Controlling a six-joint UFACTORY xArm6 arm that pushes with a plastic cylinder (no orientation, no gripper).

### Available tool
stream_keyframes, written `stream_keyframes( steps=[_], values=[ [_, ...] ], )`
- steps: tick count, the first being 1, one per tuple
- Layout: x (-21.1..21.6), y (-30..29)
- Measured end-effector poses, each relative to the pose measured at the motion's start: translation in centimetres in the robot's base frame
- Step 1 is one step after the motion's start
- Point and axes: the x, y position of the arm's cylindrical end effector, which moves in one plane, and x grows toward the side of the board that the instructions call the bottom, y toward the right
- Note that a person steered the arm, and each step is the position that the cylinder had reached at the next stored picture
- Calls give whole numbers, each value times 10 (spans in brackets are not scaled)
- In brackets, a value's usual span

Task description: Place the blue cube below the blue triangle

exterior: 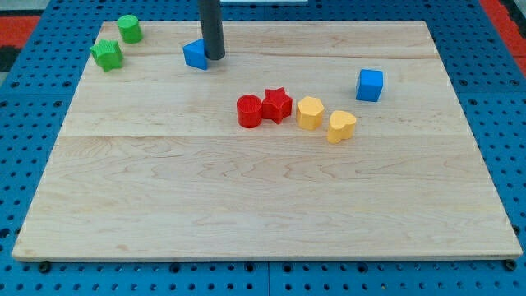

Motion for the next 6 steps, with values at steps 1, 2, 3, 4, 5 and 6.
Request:
stream_keyframes(
  steps=[1,2,3,4,5,6],
  values=[
    [-1,-39],
    [-16,-64],
    [-16,-104],
    [-15,-90],
    [-12,48],
    [11,132]
  ],
)
